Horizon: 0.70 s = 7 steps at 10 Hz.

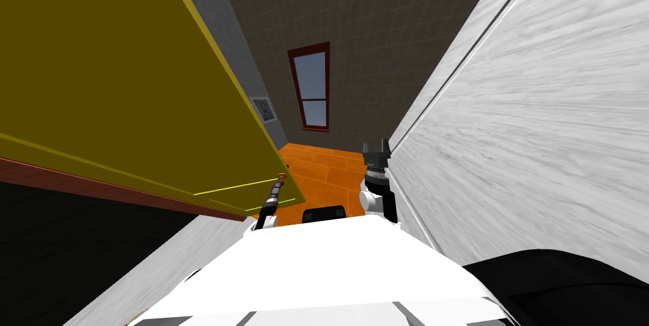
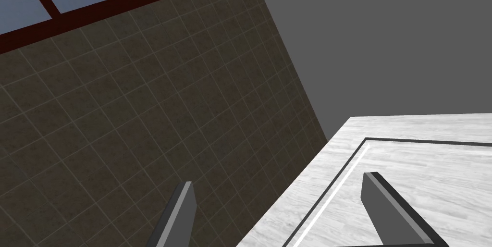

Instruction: Push the door open

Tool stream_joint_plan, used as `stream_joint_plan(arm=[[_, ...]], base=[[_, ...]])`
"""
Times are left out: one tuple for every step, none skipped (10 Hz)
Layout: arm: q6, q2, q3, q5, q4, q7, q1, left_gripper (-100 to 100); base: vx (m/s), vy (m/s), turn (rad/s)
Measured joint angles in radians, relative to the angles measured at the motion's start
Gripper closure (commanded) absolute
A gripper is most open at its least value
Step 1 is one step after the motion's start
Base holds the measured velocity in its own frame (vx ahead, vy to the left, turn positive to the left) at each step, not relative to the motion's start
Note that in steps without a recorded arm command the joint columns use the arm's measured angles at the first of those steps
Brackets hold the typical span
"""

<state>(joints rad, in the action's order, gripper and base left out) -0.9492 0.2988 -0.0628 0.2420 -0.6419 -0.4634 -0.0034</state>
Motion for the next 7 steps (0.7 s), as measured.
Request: stream_joint_plan(arm=[[0.002,-0.005,0.002,0.005,0.003,0.024,-0.005,100],[-0.002,-0.008,0.003,0.008,0.012,0.043,-0.011,100],[-0.003,-0.012,0.006,0.014,0.018,0.069,-0.016,100],[0.000,-0.018,0.011,0.022,0.016,0.097,-0.018,100],[0.001,-0.020,0.013,0.025,0.016,0.120,-0.019,100],[-0.001,-0.024,0.015,0.031,0.024,0.148,-0.026,100],[-0.002,-0.026,0.017,0.034,0.026,0.168,-0.030,100]], base=[[0.035,0.013,-0.004],[0.043,0.000,0.012],[0.054,0.004,0.013],[0.049,0.007,0.002],[0.049,0.011,0.006],[0.035,0.015,-0.001],[0.043,0.017,0.009]])
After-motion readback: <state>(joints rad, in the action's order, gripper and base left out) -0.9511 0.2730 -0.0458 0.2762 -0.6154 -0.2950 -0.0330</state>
